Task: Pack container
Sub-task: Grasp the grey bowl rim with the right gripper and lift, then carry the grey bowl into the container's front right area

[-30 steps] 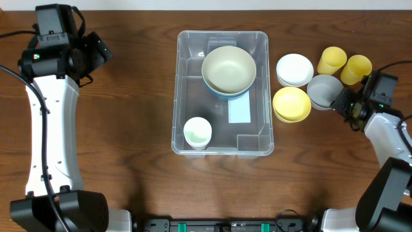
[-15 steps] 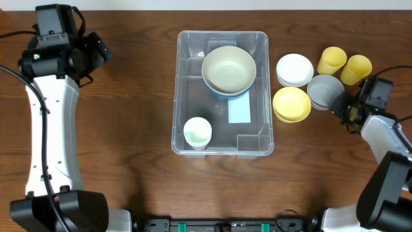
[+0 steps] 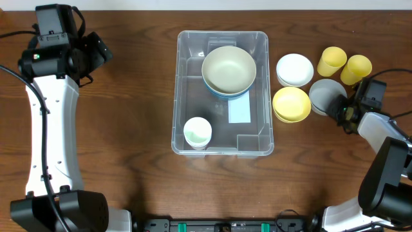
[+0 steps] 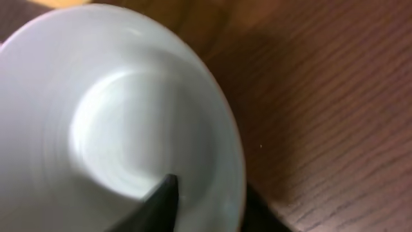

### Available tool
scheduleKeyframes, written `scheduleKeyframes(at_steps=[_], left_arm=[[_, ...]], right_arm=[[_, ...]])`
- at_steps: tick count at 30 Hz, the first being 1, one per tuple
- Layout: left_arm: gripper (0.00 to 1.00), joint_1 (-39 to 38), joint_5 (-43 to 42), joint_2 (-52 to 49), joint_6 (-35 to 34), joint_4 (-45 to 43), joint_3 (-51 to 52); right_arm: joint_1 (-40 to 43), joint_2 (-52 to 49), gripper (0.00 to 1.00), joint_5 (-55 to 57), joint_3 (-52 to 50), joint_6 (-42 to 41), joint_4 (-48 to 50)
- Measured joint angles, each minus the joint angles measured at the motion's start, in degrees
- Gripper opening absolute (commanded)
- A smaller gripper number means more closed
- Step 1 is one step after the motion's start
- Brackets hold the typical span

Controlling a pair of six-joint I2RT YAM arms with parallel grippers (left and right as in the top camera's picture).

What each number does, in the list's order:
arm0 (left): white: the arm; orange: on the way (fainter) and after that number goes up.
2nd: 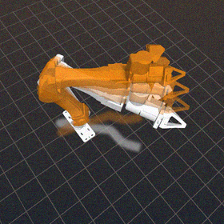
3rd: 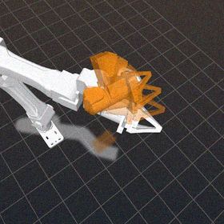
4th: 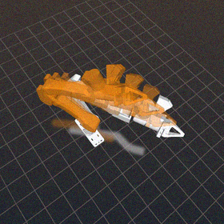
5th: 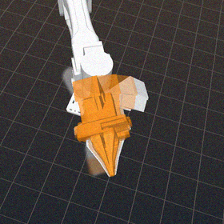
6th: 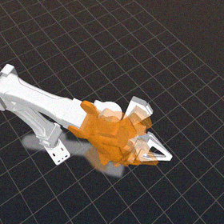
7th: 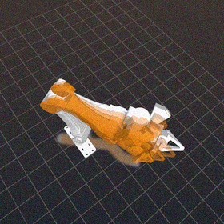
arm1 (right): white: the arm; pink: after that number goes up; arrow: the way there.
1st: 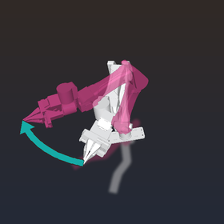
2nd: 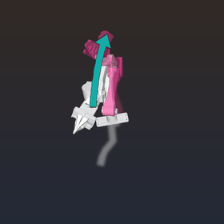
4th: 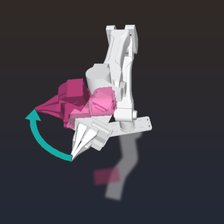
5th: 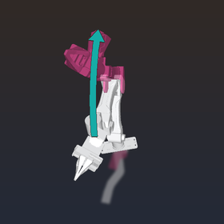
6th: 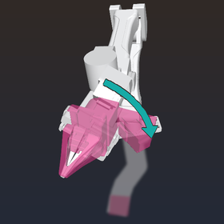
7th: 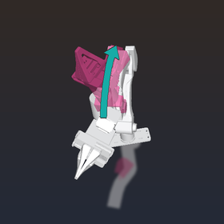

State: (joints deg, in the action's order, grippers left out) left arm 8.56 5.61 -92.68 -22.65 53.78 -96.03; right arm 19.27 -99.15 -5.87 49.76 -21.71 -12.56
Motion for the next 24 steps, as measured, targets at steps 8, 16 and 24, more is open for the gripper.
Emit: scheduleKeyframes(at_steps=[8, 16, 24], left_arm=[[0.98, 0.0, -0.02, 0.0, 0.0, 0.0, 0.0], [0.98, 0.0, 0.0, 0.0, 0.02, 0.0, 0.0], [0.98, 0.0, 0.0, 0.0, 0.0, 0.0, 0.0]], right_arm=[[1.6, 3.82, 0.01, 0.96, -0.07, -0.13, -6.19], [2.89, 22.62, 0.01, 4.85, -0.28, -0.09, -13.35], [-7.3, 44.65, 0.01, -1.68, 0.13, 1.84, -19.56]])
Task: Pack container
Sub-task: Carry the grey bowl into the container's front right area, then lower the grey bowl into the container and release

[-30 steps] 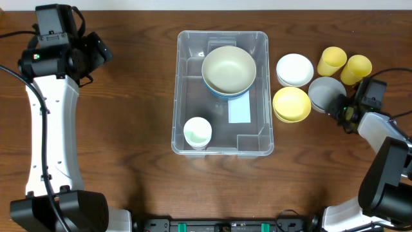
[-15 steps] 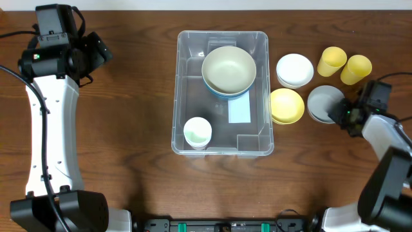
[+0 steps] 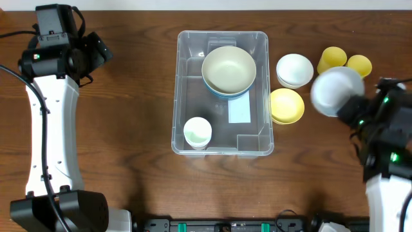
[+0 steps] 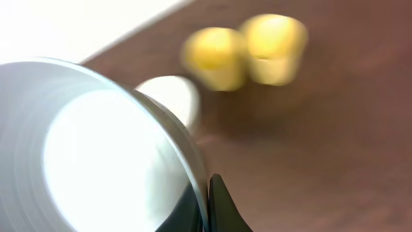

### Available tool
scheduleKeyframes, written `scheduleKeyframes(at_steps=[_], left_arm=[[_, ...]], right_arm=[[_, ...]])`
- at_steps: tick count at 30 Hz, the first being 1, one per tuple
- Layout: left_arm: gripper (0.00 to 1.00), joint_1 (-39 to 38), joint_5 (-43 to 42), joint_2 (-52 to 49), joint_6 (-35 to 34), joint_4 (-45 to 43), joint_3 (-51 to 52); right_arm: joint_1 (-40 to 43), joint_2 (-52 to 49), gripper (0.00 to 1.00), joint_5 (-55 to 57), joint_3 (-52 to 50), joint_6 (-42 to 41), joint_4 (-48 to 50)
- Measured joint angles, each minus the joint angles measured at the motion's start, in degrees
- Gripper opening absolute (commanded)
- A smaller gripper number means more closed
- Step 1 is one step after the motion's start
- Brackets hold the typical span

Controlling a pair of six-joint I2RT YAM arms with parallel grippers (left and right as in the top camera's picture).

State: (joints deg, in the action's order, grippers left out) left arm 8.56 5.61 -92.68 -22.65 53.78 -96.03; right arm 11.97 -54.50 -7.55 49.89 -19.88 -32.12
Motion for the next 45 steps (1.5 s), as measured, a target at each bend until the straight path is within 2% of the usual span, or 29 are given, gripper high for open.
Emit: scheduleKeyframes(at_steps=[4, 8, 13, 18, 23, 27, 40, 45], left_arm=[[0.98, 0.0, -0.02, 0.0, 0.0, 0.0, 0.0], [0.98, 0.0, -0.02, 0.0, 0.0, 0.0, 0.0], [0.98, 0.0, 0.0, 0.0, 0.02, 0.02, 0.0], [0.98, 0.0, -0.02, 0.0, 0.0, 0.0, 0.0], [0.98, 0.0, -0.02, 0.0, 0.0, 0.0, 0.0], [0.98, 0.0, -0.02, 0.0, 0.02, 0.0, 0.0], [0.98, 0.0, -0.02, 0.0, 0.02, 0.0, 0.0], [0.98, 0.0, -0.02, 0.0, 0.0, 0.0, 0.0]], right_arm=[[-9.9, 3.26, 0.01, -1.62, 1.77, 1.01, -4.57], [-20.5, 1.18, 0.01, -0.44, 5.7, 1.95, -7.39], [-32.44, -6.54, 0.01, 5.75, 12.98, 3.19, -12.7], [-39.45, -17.55, 0.01, 11.26, 21.05, 4.22, -20.06], [-42.62, -28.04, 0.01, 14.1, 27.32, 4.57, -23.12], [-43.47, -33.83, 0.01, 15.21, 28.63, 4.63, -22.62], [-43.5, -45.57, 0.01, 16.37, 28.81, 4.63, -22.75], [-43.5, -47.41, 0.12, 16.39, 28.81, 4.7, -22.62]])
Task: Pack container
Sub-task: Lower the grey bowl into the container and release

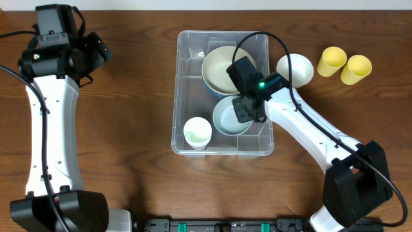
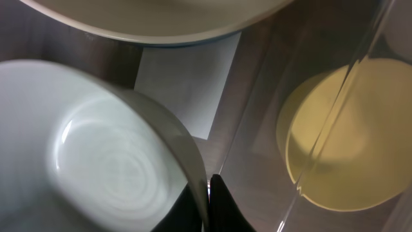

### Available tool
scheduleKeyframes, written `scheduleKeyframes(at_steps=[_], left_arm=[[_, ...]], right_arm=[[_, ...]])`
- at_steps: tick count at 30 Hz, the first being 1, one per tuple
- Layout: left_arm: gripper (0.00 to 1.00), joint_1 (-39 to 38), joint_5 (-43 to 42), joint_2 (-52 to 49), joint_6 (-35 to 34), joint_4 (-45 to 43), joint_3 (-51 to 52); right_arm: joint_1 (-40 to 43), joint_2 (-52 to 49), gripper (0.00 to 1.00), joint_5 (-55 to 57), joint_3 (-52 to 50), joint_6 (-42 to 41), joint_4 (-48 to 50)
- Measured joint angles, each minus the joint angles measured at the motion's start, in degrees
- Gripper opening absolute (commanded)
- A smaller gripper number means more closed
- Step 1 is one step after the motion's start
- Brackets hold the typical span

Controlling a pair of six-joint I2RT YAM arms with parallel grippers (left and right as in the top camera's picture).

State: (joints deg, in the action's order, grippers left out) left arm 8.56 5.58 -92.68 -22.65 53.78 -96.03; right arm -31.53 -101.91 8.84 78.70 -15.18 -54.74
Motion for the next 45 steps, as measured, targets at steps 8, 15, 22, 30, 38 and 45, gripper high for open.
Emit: scheduleKeyframes(at_steps=[8, 15, 22, 30, 38, 45], left_arm=[[0.98, 0.0, 0.0, 0.0, 0.02, 0.0, 0.0], [0.98, 0.0, 0.0, 0.0, 0.02, 0.0, 0.0], [0.98, 0.0, 0.0, 0.0, 0.02, 0.0, 0.0], [0.98, 0.0, 0.0, 0.0, 0.02, 0.0, 0.0], [0.98, 0.0, 0.02, 0.0, 0.0, 0.0, 0.0], [0.98, 0.0, 0.02, 0.0, 0.0, 0.0, 0.0]], right_arm=[[0.0, 0.04, 0.22, 0.0, 0.33, 0.55, 1.16], [0.0, 4.52, 0.29, -0.02, 3.28, 0.55, -1.6], [2.64, 16.46, 0.43, 0.17, 7.48, -1.44, -6.47], [18.6, 22.84, 0.46, 1.09, 7.76, -3.41, -13.46], [32.3, 22.53, 0.51, -0.66, 3.1, -3.67, -10.32], [35.87, 22.03, 0.64, -6.69, -8.24, -3.17, 0.81]])
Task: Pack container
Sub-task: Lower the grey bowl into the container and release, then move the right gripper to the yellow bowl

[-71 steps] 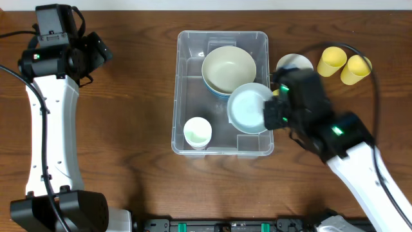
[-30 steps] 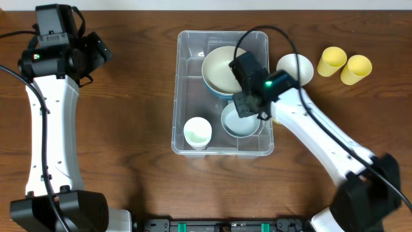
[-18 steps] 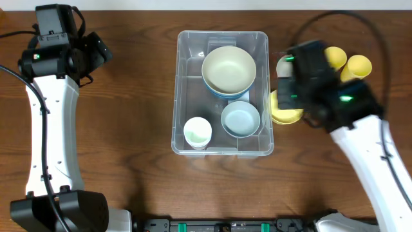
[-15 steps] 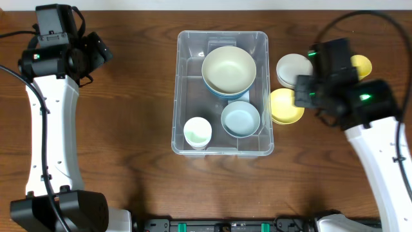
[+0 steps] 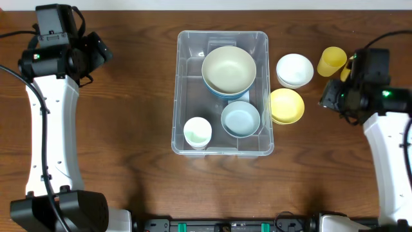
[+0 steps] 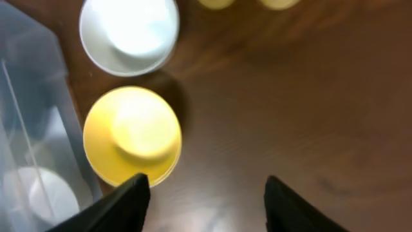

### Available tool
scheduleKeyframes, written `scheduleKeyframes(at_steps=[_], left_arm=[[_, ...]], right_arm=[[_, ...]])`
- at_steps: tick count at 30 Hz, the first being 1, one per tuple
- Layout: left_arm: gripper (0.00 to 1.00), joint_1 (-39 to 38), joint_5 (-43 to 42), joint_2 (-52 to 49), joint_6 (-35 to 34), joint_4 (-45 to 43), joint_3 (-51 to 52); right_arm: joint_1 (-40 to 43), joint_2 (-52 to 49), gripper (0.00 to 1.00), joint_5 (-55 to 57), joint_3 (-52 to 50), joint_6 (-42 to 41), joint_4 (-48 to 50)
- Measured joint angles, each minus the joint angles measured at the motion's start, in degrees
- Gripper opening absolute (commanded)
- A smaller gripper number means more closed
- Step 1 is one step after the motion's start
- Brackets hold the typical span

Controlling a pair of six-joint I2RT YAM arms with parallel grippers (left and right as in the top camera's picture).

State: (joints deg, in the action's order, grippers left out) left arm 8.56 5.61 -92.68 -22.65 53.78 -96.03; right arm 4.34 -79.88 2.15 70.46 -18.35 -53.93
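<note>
The clear container (image 5: 187,90) holds a large cream bowl (image 5: 228,69) stacked on a blue one, a pale grey-blue bowl (image 5: 241,119) and a white cup (image 5: 197,133). To its right, outside it on the table, are a white bowl (image 5: 295,69), a yellow bowl (image 5: 287,106) and a yellow cup (image 5: 332,61). My right gripper (image 6: 206,200) hovers open and empty over bare wood just right of the yellow bowl (image 6: 132,135); the overhead view places the right gripper (image 5: 328,100) there too. My left gripper (image 5: 98,51) is far off at the back left.
A second yellow cup (image 6: 277,2) shows at the top edge of the right wrist view, partly under my right arm from overhead. The container wall (image 6: 32,129) stands left of the yellow bowl. Brown table wood (image 5: 129,161) surrounds the container.
The grey-blue bowl, then held inside the container, now rests on its floor. My right gripper has let go, opened and moved out to the right of the yellow bowl.
My right gripper was shut on the grey-blue bowl where it stood on the table right of the yellow bowl. Then it held the bowl up above that spot, then inside the container. Now the bowl lies in the container and the gripper is open outside. The left arm stayed still.
</note>
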Motion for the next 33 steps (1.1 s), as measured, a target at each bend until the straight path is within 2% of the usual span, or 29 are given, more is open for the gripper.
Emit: scheduleKeyframes(at_steps=[7, 11, 14, 24, 33], left_arm=[[0.98, 0.0, 0.0, 0.0, 0.02, 0.0, 0.0], [0.98, 0.0, -0.02, 0.0, 0.0, 0.0, 0.0], [0.98, 0.0, -0.02, 0.0, 0.0, 0.0, 0.0], [0.98, 0.0, -0.02, 0.0, 0.0, 0.0, 0.0], [0.98, 0.0, -0.02, 0.0, 0.0, 0.0, 0.0]], right_arm=[[0.0, -0.61, 0.73, -4.55, -11.65, 1.64, 12.13], [0.0, -2.6, 0.73, -5.27, -15.1, 2.29, 16.92], [0.0, -5.38, 0.77, -5.42, -15.78, 2.62, 18.21], [0.0, -15.06, 0.78, -6.45, -15.8, 3.87, 22.34], [0.0, -16.28, 0.79, -11.63, -15.85, 6.45, 23.63]])
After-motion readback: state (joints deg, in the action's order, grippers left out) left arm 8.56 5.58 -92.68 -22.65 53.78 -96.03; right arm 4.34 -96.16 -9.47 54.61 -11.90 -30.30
